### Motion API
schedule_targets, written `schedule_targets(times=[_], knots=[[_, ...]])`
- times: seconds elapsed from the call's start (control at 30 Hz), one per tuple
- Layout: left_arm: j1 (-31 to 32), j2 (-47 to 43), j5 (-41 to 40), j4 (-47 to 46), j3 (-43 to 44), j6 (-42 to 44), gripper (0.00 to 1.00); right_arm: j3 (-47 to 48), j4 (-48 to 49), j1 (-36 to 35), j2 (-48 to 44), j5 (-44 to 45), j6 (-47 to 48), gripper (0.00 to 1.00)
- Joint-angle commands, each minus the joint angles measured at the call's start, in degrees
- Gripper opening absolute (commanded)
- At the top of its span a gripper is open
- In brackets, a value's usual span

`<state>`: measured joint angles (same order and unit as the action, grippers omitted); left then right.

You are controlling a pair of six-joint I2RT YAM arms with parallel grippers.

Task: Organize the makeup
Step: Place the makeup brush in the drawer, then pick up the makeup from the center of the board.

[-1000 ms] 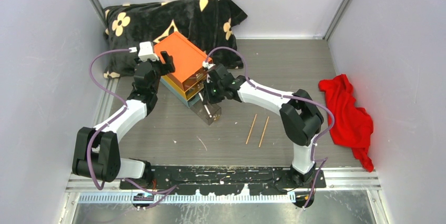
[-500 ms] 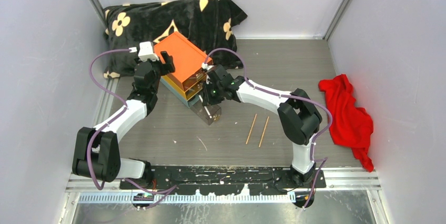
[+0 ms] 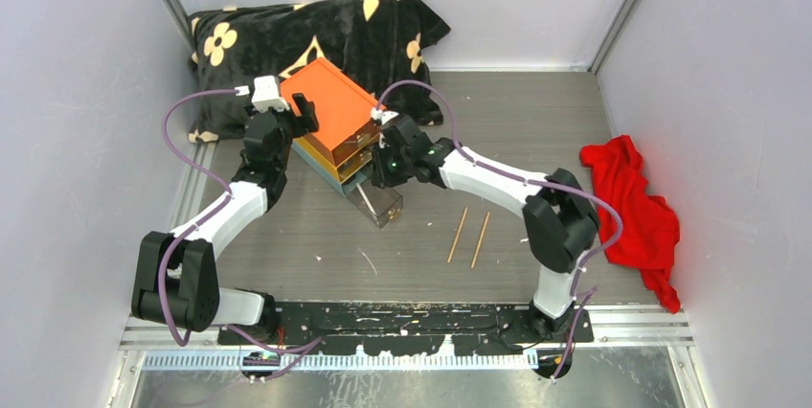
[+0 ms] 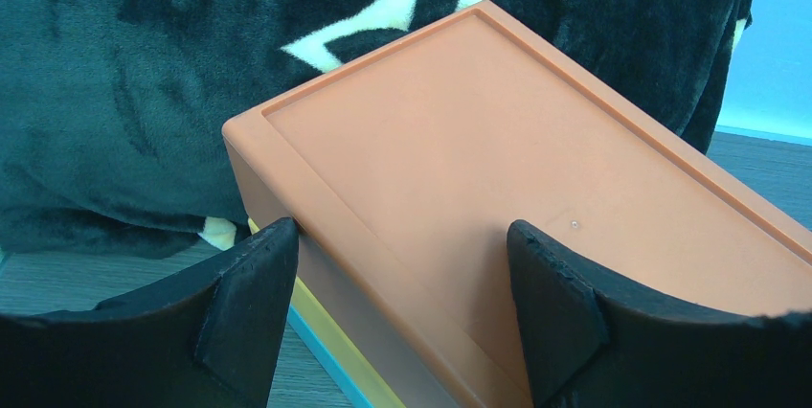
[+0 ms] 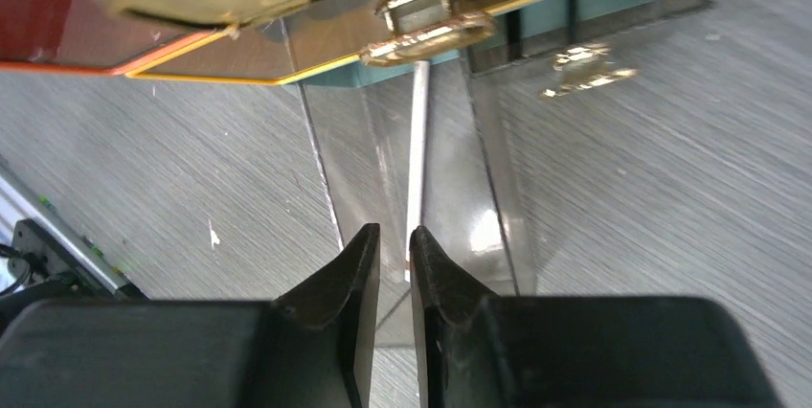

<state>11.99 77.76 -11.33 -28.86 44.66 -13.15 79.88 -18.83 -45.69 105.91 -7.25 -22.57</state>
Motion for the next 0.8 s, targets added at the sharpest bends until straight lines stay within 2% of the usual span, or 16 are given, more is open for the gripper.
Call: schedule_targets(times=[0.0,0.17,0.23,0.33,0.47,0.77], knots=[[1.54,3.71,7.35,15.74,-3.67,3.31,0.77,-3.62,-1.11,-0.55,-11.97,11.82,0.09,0.24],[1.55,3.64,7.28,15.73,-3.71,3.32,0.77,-15.16,-8.52,-0.48,-21.94,32.28,-7.27,0.24],[1.48,3.68,7.33,15.77,-3.63,3.33,0.77,-20.66,-12.78,-0.53,-24.11,35.5,-10.89,0.25],[1.55,3.89,7.4,15.92,-3.45,3.32,0.77,-27.92,-15.88,-0.46,-26.45,35.91,-15.98,0.25],[1.54,3.78,7.42,15.86,-3.53,3.32,0.77,-35.02,-15.22,-0.53,-30.04,35.61,-21.06,0.28],[1.5,3.7,7.48,15.77,-3.62,3.39,0.77,-39.29,-11.14,-0.48,-28.81,34.08,-24.05,0.29]])
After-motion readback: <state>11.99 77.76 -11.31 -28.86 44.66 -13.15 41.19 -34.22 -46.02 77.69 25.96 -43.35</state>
